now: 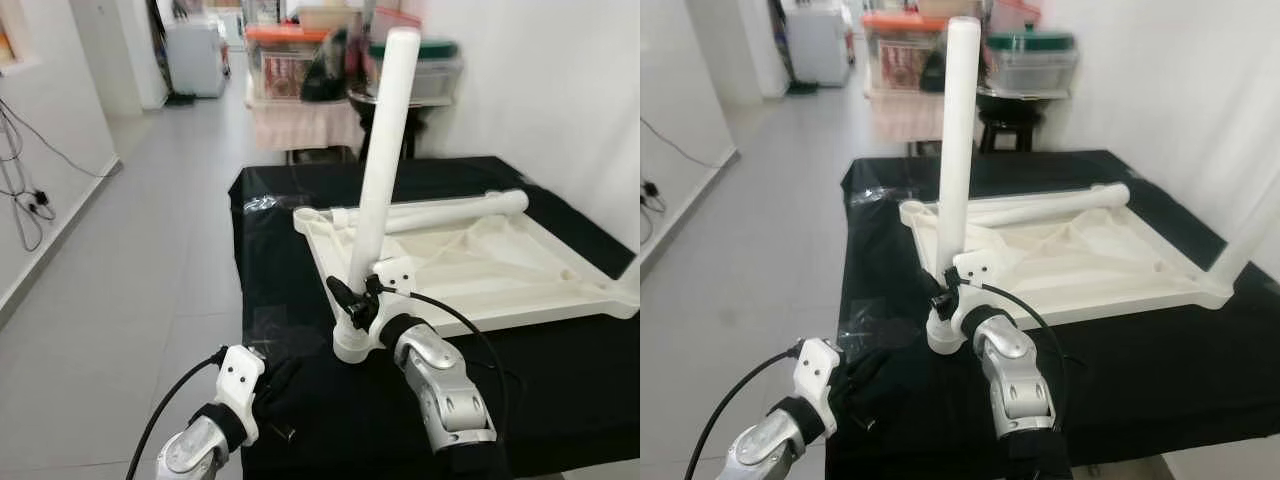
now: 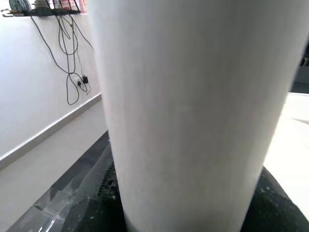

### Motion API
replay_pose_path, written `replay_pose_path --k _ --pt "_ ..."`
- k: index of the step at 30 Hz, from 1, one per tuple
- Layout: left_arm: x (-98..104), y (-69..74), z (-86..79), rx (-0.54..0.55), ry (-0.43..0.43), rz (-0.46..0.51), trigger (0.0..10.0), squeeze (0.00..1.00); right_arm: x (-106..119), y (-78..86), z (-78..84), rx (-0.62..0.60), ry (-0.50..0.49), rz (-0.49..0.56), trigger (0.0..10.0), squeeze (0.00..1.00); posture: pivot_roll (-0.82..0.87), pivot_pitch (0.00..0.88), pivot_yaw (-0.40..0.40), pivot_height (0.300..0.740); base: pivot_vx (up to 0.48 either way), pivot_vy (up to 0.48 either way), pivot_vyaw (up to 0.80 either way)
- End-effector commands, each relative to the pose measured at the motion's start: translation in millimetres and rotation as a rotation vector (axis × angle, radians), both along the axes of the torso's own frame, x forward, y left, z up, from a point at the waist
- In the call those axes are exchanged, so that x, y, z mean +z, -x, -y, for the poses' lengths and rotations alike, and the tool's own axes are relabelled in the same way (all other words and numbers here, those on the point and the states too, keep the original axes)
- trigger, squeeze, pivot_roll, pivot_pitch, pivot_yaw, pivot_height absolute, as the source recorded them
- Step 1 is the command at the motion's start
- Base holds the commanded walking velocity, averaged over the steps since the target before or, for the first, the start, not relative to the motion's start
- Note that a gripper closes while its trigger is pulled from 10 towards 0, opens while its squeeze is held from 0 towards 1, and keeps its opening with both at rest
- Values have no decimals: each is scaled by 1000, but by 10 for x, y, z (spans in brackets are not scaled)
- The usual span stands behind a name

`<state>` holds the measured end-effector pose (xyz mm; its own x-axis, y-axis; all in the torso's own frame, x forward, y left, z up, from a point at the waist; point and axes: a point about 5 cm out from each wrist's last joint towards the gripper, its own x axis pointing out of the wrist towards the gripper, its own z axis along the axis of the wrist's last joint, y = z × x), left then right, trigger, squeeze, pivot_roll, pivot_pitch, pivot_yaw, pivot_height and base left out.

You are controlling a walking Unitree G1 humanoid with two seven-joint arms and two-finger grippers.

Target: Building children table

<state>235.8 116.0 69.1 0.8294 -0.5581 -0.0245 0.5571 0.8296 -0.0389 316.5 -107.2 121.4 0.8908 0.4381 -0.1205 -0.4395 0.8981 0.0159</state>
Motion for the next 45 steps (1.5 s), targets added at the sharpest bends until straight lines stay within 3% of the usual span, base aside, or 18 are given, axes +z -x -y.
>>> replay_pose_path --k 1,2,3,4,5,11,12,15,16,22,24,25,26,27,40,42,44,45 --pt "-14 -19 20 -21 -11 -9 10000 0 -444 114 71 -13 50 -213 0 0 -68 0 -9 740 0 0 0" --pt "-26 -24 49 -35 -20 -12 10000 0 -414 31 54 -1 62 -207 3333 0 -65 0 -10 740 0 0 0" --pt "-28 -34 74 -43 -28 -10 10000 0 -370 -44 37 29 28 -209 10000 0 -57 0 -14 740 0 0 0" --pt "-28 -34 74 -43 -28 -10 10000 0 -370 -44 37 29 28 -209 10000 0 -57 0 -14 740 0 0 0" --pt "-29 -48 81 -41 -28 -9 10000 0 -300 -89 4 72 -19 -201 10000 1000 -48 0 -15 740 0 0 0" --pt "-21 -68 91 -34 -27 -3 10000 0 -92 -161 -71 242 -103 -131 10000 1000 -48 0 -12 740 0 0 0" --pt "-17 -75 97 -33 -22 -3 10000 0 56 -184 -92 345 -126 -76 10000 553 -47 0 -12 740 0 0 0" --pt "-8 -86 115 -41 -21 0 10000 0 247 -231 -60 495 -119 -17 10000 553 -41 0 -14 740 0 0 0" --pt "-2 -92 118 -44 -20 2 10000 0 274 -256 -26 556 -80 -20 10000 0 -35 0 -17 740 0 0 0" --pt "21 -104 109 -36 -10 8 10000 0 343 -333 41 788 19 -52 10000 0 -22 0 -17 740 0 0 0" --pt "25 -105 109 -34 -8 10 10000 0 383 -355 41 830 8 -59 8118 0 -22 0 -17 740 0 0 0" --pt "29 -104 107 -34 -8 12 10000 0 414 -375 36 842 -2 -59 3725 0 -19 0 -15 740 0 0 0" --pt "29 -104 107 -34 -8 12 10000 0 414 -375 36 842 -2 -59 3725 0 -19 0 -15 740 0 0 0" --pt "32 -102 104 -34 -8 13 10000 0 430 -385 33 862 -11 -64 0 0 -18 0 -13 740 0 0 0" --pt "56 -80 94 -32 3 15 10000 0 326 -365 144 823 30 -54 0 0 -34 0 -4 740 0 0 0" --pt "75 -72 83 -28 7 20 10000 0 100 -299 104 542 97 -41 0 0 -50 0 -14 740 0 0 0" --pt "75 -72 83 -28 7 20 10000 0 100 -299 104 542 97 -41 0 0 -50 0 -14 740 0 0 0" --pt "88 -73 70 -23 9 23 10000 0 19 -268 56 242 23 4 0 0 -70 0 0 740 0 0 0"
